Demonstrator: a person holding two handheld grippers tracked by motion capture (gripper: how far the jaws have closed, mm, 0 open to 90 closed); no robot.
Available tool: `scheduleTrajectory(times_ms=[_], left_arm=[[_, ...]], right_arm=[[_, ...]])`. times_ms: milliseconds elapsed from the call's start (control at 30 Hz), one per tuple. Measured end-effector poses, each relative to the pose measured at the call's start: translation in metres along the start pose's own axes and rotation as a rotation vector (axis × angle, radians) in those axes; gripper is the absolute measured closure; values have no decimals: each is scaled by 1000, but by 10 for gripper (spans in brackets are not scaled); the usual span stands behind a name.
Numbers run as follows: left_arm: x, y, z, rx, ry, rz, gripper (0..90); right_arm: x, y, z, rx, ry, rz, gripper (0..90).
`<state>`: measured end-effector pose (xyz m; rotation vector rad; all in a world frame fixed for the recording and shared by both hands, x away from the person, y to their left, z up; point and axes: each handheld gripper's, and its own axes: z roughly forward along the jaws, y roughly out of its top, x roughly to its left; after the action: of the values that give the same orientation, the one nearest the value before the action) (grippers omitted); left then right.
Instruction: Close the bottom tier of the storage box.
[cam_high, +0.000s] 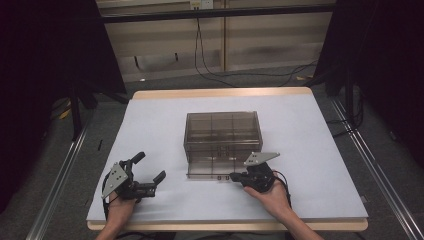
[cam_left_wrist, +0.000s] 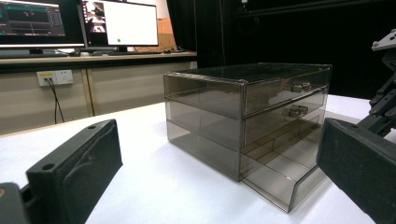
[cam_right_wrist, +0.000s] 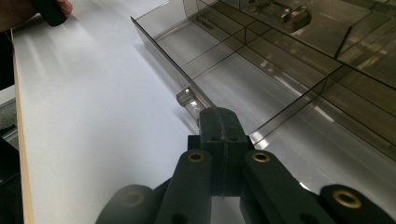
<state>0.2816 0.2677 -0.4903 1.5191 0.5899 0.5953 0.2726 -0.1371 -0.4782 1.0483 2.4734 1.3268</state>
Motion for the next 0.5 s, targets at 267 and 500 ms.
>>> scheduleTrajectory(times_ms=[267, 500], left_arm=[[0, 0, 0, 0, 6, 0, 0], [0, 0, 0, 0, -1, 0, 0]], right_arm=[[-1, 0, -1, -2, -7, 0, 900], [-3, 1, -1, -5, -16, 6, 900]])
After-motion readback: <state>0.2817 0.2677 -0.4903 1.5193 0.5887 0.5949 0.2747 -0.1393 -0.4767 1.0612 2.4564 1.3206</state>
